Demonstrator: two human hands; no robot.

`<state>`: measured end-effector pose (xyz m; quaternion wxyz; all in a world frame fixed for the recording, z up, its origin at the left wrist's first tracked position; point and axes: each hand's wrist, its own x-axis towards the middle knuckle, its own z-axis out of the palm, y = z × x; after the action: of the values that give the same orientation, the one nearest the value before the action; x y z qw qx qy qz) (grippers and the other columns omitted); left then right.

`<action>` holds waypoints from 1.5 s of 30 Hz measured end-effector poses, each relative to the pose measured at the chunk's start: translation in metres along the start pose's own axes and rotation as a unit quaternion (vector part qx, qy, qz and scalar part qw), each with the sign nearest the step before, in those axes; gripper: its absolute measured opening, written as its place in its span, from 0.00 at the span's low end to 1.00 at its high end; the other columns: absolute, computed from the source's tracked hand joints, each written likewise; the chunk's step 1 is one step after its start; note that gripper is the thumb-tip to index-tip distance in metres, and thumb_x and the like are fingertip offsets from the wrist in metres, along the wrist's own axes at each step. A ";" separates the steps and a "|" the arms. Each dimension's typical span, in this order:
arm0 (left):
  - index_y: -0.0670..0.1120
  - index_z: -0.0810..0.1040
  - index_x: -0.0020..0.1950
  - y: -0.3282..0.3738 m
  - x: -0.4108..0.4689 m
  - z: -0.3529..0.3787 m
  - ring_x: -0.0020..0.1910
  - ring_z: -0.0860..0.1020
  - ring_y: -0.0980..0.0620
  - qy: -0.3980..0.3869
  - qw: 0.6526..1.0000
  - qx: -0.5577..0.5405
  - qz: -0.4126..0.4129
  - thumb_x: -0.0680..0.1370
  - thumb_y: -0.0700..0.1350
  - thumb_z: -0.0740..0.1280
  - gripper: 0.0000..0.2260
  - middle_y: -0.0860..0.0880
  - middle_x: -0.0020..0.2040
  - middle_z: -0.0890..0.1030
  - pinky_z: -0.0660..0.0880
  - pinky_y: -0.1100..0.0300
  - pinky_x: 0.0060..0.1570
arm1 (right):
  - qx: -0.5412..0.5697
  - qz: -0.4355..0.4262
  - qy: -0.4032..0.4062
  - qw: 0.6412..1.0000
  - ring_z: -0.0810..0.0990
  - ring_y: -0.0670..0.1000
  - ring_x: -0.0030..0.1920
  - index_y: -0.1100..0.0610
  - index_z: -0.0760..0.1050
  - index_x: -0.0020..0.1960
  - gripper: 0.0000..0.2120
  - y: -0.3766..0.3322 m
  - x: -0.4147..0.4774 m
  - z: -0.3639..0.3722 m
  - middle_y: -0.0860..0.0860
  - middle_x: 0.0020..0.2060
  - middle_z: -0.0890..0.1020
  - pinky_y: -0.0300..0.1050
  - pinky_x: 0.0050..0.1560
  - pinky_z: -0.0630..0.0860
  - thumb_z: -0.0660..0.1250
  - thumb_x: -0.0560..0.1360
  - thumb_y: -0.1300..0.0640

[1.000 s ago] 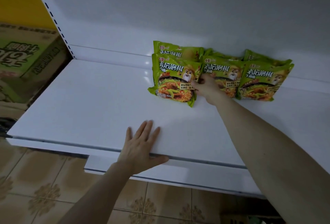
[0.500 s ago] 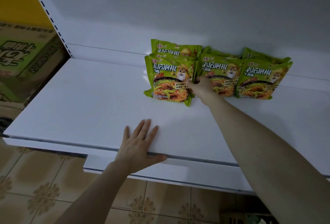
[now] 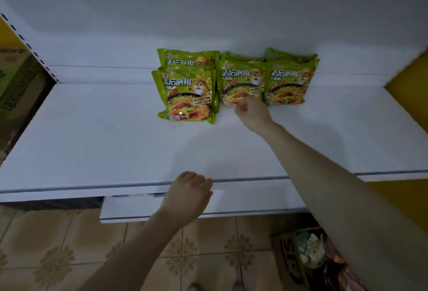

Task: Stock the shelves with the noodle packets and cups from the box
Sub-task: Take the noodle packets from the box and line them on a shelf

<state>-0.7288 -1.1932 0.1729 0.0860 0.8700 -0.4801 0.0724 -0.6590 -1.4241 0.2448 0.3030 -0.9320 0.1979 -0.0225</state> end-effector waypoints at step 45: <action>0.44 0.76 0.51 0.515 0.024 0.468 0.48 0.80 0.45 -0.382 0.823 0.000 0.422 0.81 0.48 0.56 0.12 0.44 0.48 0.80 0.73 0.56 0.41 | 0.115 0.651 0.012 0.750 0.76 0.60 0.55 0.66 0.73 0.56 0.12 0.651 -0.476 0.109 0.61 0.53 0.77 0.45 0.44 0.68 0.53 0.80 0.63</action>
<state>-1.1318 -1.5854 -0.2369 -0.1426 0.5407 -0.7946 -0.2364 -1.3109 -1.6621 -0.1810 0.3474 -0.5353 0.7558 0.1465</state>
